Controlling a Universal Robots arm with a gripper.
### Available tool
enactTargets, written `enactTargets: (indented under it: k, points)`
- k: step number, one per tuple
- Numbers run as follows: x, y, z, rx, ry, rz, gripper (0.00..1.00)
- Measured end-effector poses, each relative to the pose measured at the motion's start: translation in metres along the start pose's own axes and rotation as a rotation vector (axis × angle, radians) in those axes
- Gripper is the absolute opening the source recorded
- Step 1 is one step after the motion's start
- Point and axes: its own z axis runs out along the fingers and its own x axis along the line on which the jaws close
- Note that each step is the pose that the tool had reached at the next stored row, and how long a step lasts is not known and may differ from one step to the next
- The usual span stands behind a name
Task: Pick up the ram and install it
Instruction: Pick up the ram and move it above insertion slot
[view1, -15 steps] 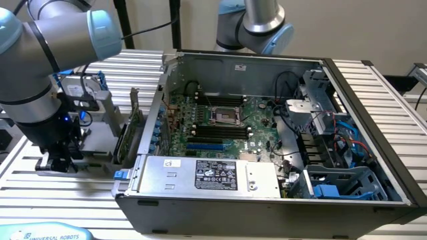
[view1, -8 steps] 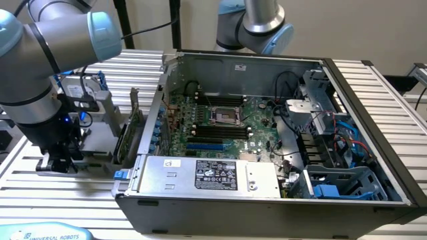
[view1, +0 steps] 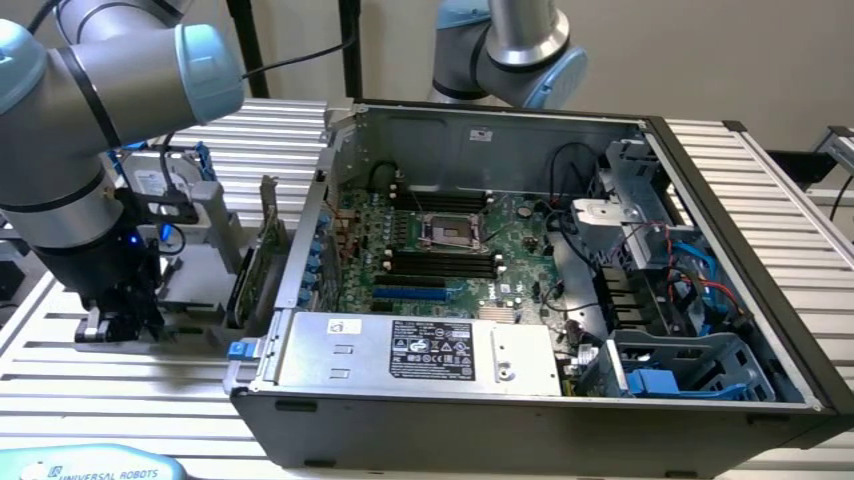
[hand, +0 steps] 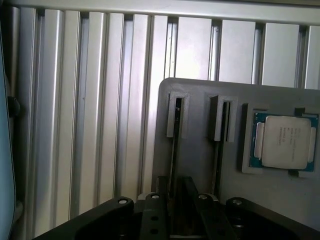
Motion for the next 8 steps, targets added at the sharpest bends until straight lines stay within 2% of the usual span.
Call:
enactTargets:
  k: [8]
  points:
    - [0.0, 0.0, -0.0008, -0.0015, -0.0001, 0.003, 0.27]
